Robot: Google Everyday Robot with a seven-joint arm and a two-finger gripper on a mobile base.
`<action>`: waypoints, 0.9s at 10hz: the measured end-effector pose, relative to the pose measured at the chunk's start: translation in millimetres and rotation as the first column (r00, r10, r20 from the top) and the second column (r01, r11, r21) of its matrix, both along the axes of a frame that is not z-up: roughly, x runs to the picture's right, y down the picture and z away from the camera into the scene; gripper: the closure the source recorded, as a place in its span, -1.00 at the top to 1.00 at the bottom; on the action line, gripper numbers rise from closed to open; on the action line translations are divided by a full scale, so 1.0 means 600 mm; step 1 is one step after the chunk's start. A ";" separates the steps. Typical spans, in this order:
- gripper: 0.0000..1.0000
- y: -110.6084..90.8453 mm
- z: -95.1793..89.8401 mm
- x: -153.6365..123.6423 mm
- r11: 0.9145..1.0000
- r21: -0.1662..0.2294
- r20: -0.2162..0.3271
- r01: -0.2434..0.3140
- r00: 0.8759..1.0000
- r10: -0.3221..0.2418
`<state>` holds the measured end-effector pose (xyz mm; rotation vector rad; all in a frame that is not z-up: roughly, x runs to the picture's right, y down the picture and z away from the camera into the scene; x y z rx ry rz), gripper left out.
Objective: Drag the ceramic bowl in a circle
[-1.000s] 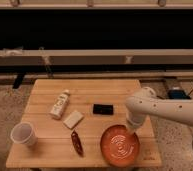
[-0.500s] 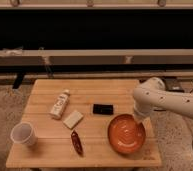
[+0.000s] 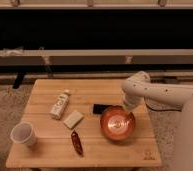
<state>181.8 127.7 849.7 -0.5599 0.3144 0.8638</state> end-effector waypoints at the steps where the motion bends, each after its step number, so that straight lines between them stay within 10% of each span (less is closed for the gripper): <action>1: -1.00 -0.006 0.018 -0.028 1.000 0.008 0.031 0.003 1.000 -0.003; 6: -1.00 0.007 0.066 -0.232 0.999 -0.007 0.256 0.050 0.966 -0.046; 9: -1.00 0.005 0.064 -0.225 0.999 -0.005 0.250 0.053 0.967 -0.050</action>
